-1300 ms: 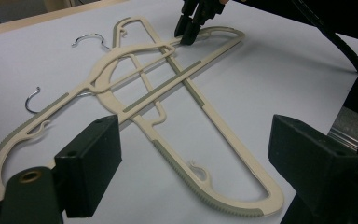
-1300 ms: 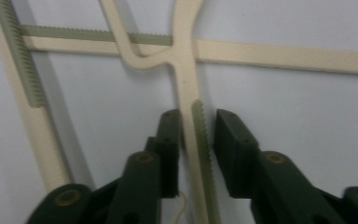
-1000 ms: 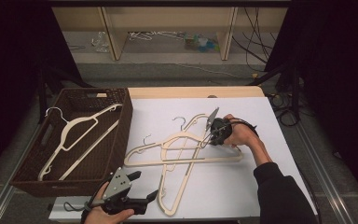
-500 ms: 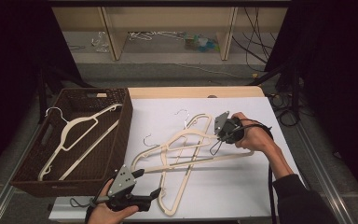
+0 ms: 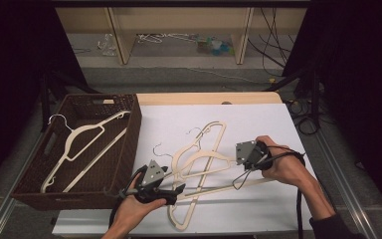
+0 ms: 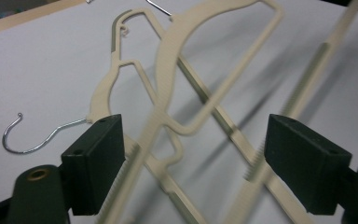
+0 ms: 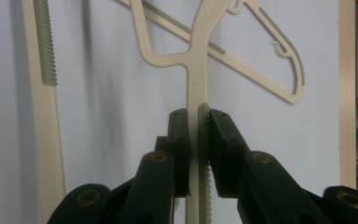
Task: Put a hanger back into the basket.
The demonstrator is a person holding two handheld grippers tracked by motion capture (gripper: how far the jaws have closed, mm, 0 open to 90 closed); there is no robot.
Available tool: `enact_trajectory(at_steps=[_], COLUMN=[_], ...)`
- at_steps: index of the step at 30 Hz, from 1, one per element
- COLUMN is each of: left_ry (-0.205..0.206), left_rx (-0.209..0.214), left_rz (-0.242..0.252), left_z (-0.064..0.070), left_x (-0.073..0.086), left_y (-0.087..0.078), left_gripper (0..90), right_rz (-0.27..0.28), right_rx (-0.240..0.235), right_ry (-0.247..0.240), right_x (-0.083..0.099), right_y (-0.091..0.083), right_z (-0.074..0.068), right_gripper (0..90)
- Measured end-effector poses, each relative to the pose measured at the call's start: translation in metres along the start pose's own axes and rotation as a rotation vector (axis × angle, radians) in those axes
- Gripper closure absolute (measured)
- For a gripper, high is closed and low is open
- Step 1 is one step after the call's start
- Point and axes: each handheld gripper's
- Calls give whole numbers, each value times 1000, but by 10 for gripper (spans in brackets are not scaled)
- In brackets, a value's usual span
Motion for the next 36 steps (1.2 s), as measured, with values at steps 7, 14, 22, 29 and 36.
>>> enact_trajectory(at_steps=[7,14,22,29,36], left_ry=[-72,-112,-183,-227,-311], left_rx=[57,109,222,254,364], left_rz=[-16,-88,-94,-80,-49], left_z=[-8,-17,-19,-28,-32], left_x=[-4,-4,-4,-8,-15], left_y=[31,55,63,57,41], left_gripper=[253,334,499,671,769], right_rz=[-15,-2,10,24,58], right_rx=[-21,-32,-34,-43,-54], right_ry=[-17,-3,-22,-47,-49], right_x=[1,-1,-4,-4,2], right_y=[-1,-1,-1,-2,-3], right_z=[-10,-13,-15,-15,-16], right_gripper=[800,800,800,799,800])
Point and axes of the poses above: each handheld gripper's, and its own axes: y roughly forward along the jaws, x roughly out of its underside, z roughly to its right, and after that the axes turned 12 degrees about z, right-handed
